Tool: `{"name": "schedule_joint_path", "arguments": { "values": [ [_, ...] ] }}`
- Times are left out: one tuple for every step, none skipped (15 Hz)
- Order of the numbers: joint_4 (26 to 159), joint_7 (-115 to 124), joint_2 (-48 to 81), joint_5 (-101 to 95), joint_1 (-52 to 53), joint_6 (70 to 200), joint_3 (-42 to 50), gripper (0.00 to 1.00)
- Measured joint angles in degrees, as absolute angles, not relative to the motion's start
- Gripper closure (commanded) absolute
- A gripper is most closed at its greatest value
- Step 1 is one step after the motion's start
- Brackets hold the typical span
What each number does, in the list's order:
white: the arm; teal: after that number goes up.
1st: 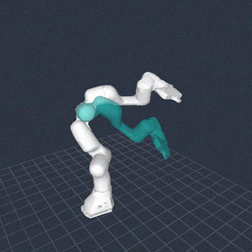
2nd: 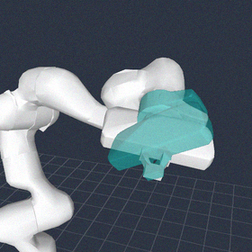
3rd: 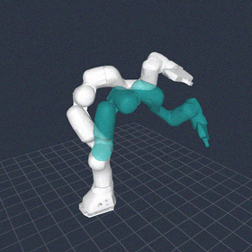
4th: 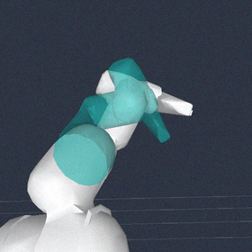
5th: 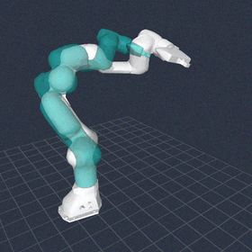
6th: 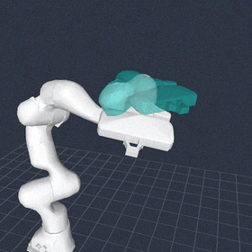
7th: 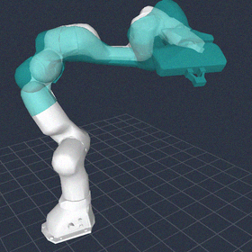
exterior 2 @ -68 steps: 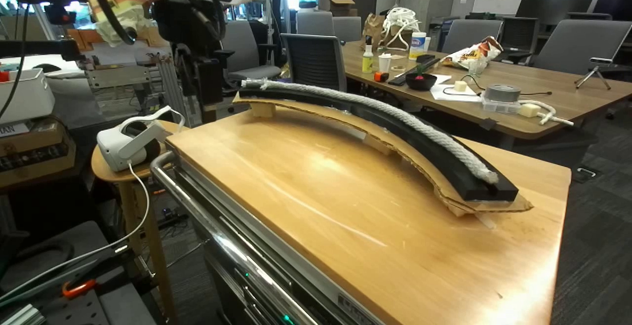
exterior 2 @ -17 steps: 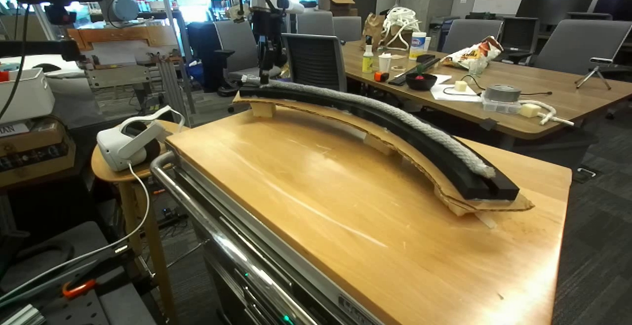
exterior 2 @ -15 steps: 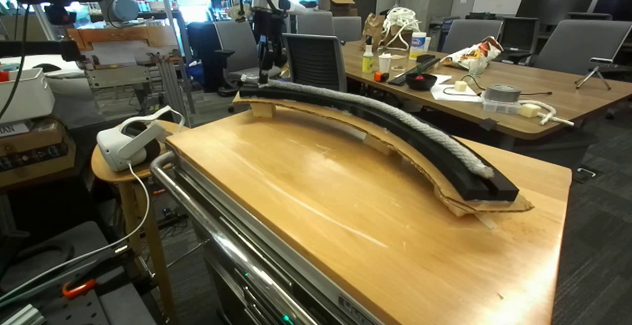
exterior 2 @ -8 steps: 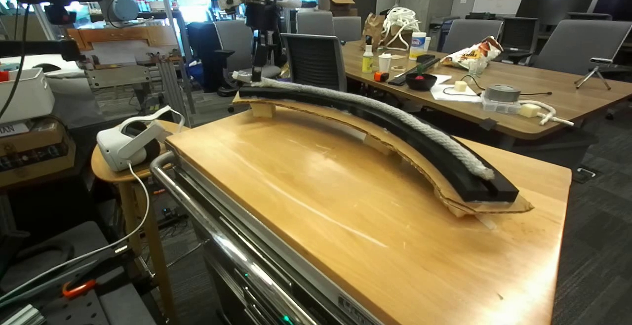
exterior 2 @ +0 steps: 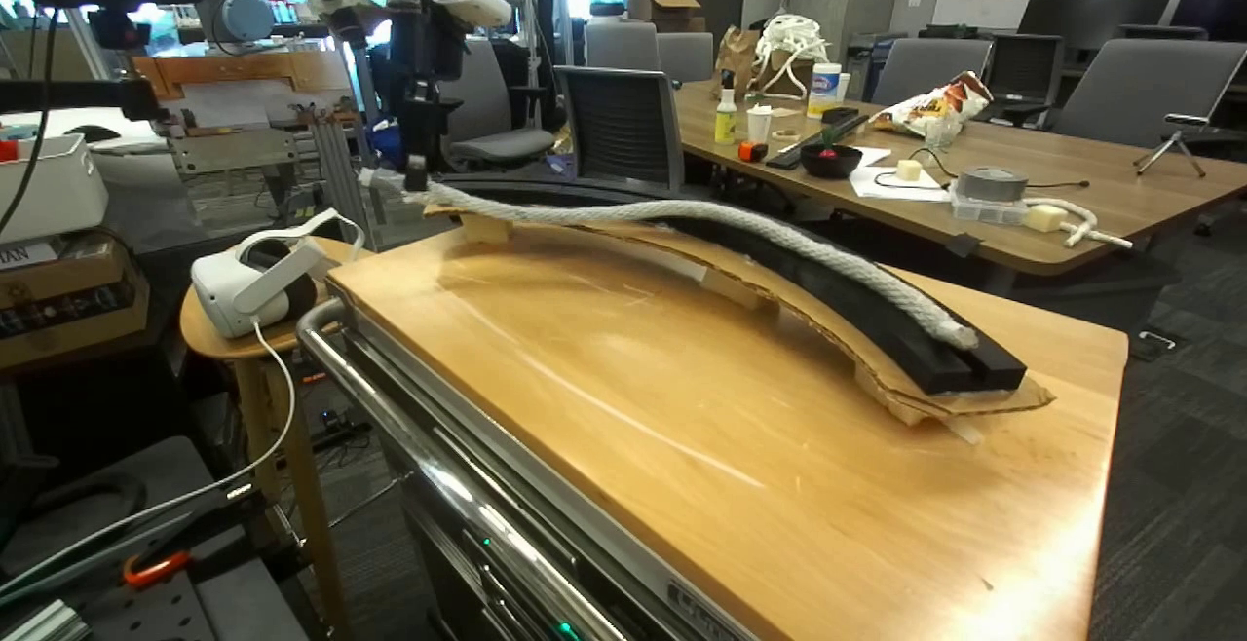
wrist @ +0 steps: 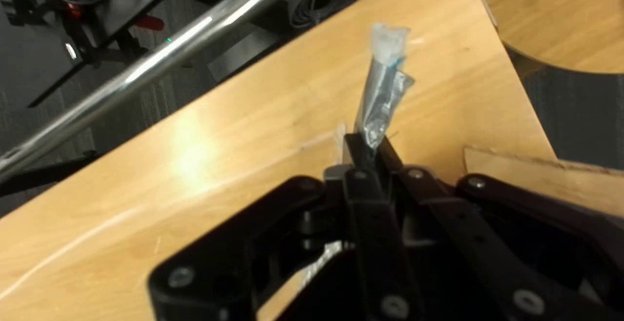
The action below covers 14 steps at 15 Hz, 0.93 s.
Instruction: Take the white rope off the black metallic rail
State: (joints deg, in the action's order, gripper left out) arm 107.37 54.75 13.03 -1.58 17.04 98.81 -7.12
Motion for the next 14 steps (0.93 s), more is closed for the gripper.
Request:
{"name": "schedule_joint_path", "arguments": {
  "values": [
    [110.22,56.05,12.40,-1.59,17.05,99.86,-7.58,0.96],
    [112.86,57.84,11.95,-1.84,17.06,101.35,-7.93,0.96],
    [115.37,59.98,11.54,-2.14,17.09,103.21,-8.13,0.96],
    [117.70,62.17,11.05,-2.61,17.09,105.48,-8.22,0.96],
    [120.01,64.51,10.41,-3.32,17.09,108.50,-8.23,0.96],
    [122.27,66.82,9.72,-4.06,17.09,111.78,-8.23,0.96],
    [124.43,69.04,8.99,-4.56,17.09,115.15,-8.23,0.96],
    [126.40,71.22,8.34,-5.12,17.09,118.48,-8.23,0.96],
    [128.15,73.26,7.76,-5.51,17.09,121.70,-8.24,0.96],
    [129.81,75.30,7.25,-5.86,17.08,125.01,-8.23,0.96],
    [131.23,77.31,6.77,-6.23,17.08,128.08,-8.24,0.96],
    [132.38,79.38,6.10,-6.77,17.08,130.75,-8.24,0.96],
    [133.47,81.52,5.59,-7.76,17.08,133.61,-8.23,0.96],
    [134.42,83.93,5.26,-9.12,17.08,136.48,-8.23,0.96]
  ]
}}
